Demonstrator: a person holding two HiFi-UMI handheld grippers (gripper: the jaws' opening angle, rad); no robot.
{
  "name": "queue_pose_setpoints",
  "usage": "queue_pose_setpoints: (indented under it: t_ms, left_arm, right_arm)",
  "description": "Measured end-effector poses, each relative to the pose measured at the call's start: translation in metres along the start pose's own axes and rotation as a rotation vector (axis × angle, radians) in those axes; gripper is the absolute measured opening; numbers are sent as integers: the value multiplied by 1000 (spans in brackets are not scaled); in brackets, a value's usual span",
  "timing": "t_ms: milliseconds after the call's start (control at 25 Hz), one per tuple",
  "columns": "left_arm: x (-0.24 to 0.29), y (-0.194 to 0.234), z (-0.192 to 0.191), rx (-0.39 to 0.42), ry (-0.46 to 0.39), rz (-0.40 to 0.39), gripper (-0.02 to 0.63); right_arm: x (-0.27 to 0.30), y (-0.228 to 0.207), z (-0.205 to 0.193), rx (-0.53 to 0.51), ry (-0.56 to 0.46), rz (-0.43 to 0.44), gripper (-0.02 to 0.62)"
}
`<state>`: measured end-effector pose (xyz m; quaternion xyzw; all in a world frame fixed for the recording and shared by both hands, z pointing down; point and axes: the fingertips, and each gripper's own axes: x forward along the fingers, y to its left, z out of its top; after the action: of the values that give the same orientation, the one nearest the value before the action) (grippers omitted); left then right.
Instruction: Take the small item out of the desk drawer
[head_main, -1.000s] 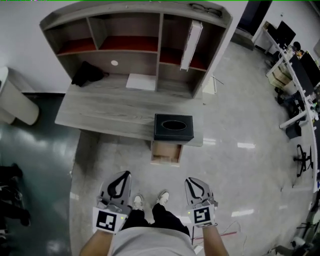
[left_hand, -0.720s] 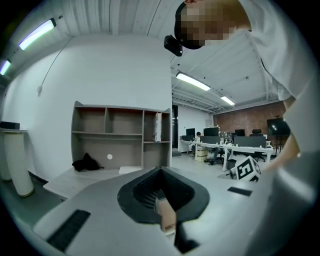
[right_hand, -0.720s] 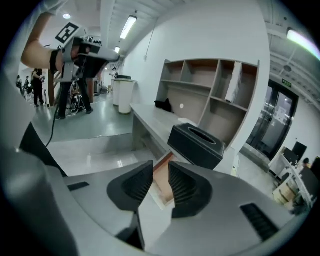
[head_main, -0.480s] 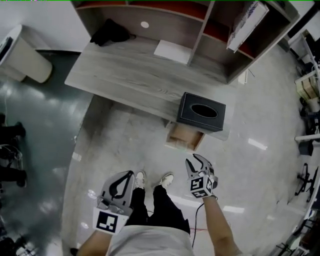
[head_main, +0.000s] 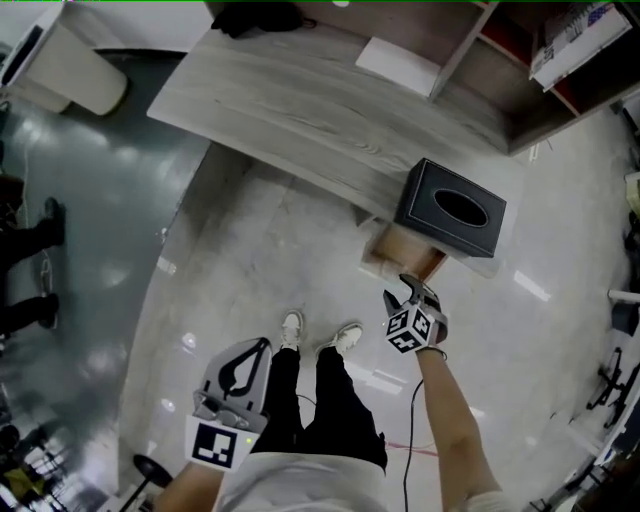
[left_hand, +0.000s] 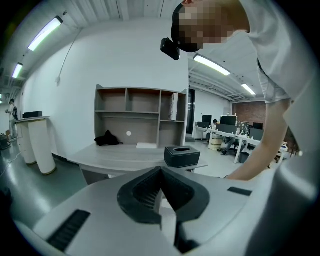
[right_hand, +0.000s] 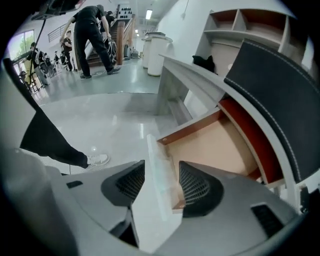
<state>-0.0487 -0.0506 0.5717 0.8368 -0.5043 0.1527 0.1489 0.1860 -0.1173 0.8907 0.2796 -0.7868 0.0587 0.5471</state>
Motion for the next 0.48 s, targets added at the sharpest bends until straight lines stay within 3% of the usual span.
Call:
queue_pose_setpoints:
  t_ms: [480]
  left_arm:
    - [-13,15,-32,-41,61,75,17]
  right_arm:
    - [55,12,-25,-100,138,116,219]
